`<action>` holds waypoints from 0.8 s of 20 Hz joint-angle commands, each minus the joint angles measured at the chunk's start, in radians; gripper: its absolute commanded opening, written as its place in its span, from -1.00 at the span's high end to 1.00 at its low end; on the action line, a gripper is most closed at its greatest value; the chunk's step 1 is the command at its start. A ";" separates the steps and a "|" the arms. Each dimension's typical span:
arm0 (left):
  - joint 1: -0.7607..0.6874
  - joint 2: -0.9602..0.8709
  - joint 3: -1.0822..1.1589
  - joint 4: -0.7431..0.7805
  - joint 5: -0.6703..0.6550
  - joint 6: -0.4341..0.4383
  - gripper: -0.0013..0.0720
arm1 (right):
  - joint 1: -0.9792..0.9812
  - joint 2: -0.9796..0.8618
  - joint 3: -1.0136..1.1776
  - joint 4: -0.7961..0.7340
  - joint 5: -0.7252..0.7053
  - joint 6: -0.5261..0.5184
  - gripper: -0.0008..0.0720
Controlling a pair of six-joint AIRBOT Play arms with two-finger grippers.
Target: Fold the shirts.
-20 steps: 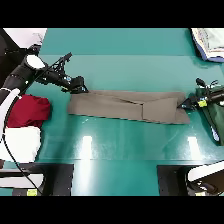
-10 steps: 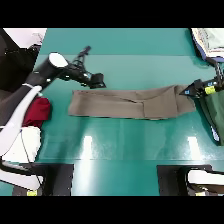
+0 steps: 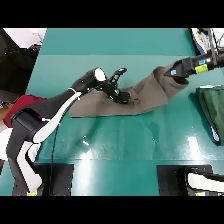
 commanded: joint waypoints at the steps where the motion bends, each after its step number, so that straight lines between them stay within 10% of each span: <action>1: -0.014 -0.035 0.018 0.050 0.023 -0.034 0.90 | 0.101 0.000 0.093 0.003 -0.021 0.039 0.92; 16: 0.164 0.094 0.147 0.235 -0.203 -0.041 0.90 | 0.290 -0.277 0.438 0.003 0.042 0.069 0.92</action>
